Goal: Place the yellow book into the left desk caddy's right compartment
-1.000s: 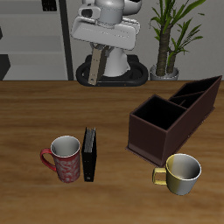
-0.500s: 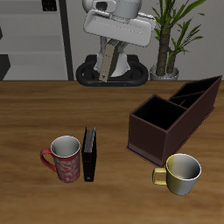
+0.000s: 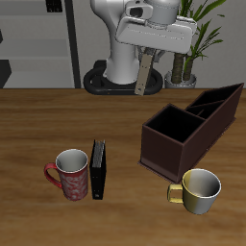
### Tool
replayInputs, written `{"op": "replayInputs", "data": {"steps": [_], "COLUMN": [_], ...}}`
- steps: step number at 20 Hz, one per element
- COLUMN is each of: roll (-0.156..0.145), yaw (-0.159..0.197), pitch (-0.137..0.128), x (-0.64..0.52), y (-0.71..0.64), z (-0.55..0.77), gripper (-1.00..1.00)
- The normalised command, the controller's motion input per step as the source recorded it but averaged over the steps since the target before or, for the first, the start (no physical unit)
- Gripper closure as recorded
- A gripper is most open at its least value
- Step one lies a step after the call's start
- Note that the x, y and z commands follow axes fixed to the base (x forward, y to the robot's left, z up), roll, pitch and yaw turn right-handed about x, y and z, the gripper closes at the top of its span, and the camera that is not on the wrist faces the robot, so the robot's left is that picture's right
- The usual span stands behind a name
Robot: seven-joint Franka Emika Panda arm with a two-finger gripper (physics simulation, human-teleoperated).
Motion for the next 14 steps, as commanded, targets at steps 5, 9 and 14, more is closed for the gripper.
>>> {"op": "replayInputs", "data": {"steps": [5,9,14], "roll": [0.034,0.010,-0.005], "yaw": [0.041,-0.004,-0.034], "pitch": [-0.009,0.008,0.006], "x": [0.13,0.23,0.18], "y": [0.46,0.26,0.18], "z": [0.01,0.05,0.06], "gripper": [1.00,1.00,1.00]}}
